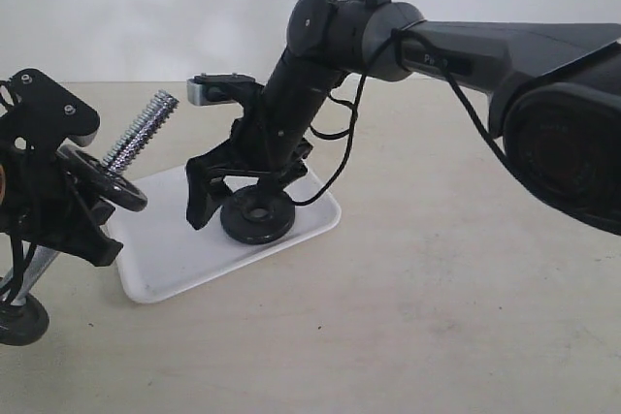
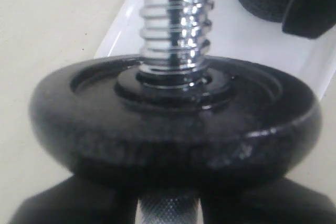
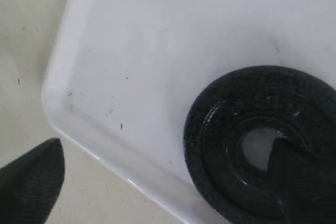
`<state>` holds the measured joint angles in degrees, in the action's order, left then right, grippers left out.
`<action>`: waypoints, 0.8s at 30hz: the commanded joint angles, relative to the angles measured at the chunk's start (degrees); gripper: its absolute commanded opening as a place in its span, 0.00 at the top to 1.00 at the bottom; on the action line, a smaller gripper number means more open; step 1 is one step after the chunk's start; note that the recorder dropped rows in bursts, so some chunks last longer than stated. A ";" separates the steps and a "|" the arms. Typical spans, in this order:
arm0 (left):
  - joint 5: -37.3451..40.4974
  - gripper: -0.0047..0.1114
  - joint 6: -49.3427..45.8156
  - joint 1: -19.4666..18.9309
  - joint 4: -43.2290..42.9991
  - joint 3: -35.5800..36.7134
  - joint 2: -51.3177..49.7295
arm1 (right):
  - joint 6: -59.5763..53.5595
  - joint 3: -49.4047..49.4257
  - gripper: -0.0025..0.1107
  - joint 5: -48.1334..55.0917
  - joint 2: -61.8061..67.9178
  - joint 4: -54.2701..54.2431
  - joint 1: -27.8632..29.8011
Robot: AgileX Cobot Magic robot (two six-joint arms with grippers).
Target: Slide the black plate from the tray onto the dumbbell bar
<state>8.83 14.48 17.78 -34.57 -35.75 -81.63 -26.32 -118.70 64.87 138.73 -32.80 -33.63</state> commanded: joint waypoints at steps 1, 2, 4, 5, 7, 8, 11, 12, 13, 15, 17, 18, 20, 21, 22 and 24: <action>-28.28 0.92 0.02 0.11 -1.33 -1.57 2.27 | 3.72 0.02 0.05 -0.07 -0.86 8.28 -3.83; -28.28 0.92 -0.09 0.11 -1.33 -1.57 2.27 | 8.89 0.02 0.05 -1.10 -0.86 14.20 -5.78; -28.28 0.92 -0.09 0.11 -1.33 -1.57 2.27 | 12.32 -0.25 0.05 -1.49 -0.99 22.16 -7.99; -28.28 0.92 -0.09 0.11 -1.33 -1.57 2.27 | 12.54 -0.64 0.05 -1.49 -0.99 22.94 -8.42; -28.28 0.92 -0.09 0.11 -1.33 -1.57 2.27 | 12.54 -2.80 0.05 -0.08 -0.99 22.82 -8.87; -28.28 0.92 -0.09 0.11 -1.33 -1.57 2.27 | 12.54 -3.49 0.05 0.07 -0.99 22.97 -8.87; -28.06 0.92 -0.09 0.11 -1.33 -1.57 2.27 | 12.33 -5.37 0.05 0.21 -0.99 25.34 -8.67; -28.06 0.92 -0.09 0.11 -1.33 -1.57 2.27 | 12.33 -5.37 0.05 0.21 -0.99 26.14 -8.67; -28.06 0.92 -0.21 0.11 -1.33 -1.57 2.27 | 12.33 -5.37 0.05 0.34 -0.99 28.60 -8.67; -28.06 0.92 -0.21 0.11 -1.33 -1.57 2.27 | 12.45 -5.37 0.05 0.34 -0.99 30.90 -8.67; -28.06 0.92 -0.21 0.11 -1.33 -1.57 2.27 | 12.45 -5.37 0.05 -0.19 -0.99 32.33 -8.67; -28.06 0.92 -0.21 0.11 -1.33 -1.57 2.27 | 12.70 -5.37 0.05 -0.56 -0.99 33.38 -8.67; -28.06 0.92 -0.21 0.11 -1.33 -1.57 2.27 | 12.88 -5.37 0.05 -0.66 -0.99 34.32 -8.67; -28.06 0.92 -0.21 0.11 -1.33 -1.57 2.27 | 13.00 -5.37 0.05 -0.89 -0.99 34.78 -8.67; -28.06 0.92 -0.33 0.11 -1.33 -1.57 2.27 | 14.45 -5.37 0.05 -1.36 -0.99 34.88 -8.67; -28.06 0.92 -0.33 0.11 -1.33 -1.57 2.27 | 15.87 -5.37 0.05 -1.68 -0.99 35.02 -8.67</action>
<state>14.15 14.38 17.57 -33.42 -35.47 -81.63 -11.74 -123.79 63.95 138.28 1.52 -42.17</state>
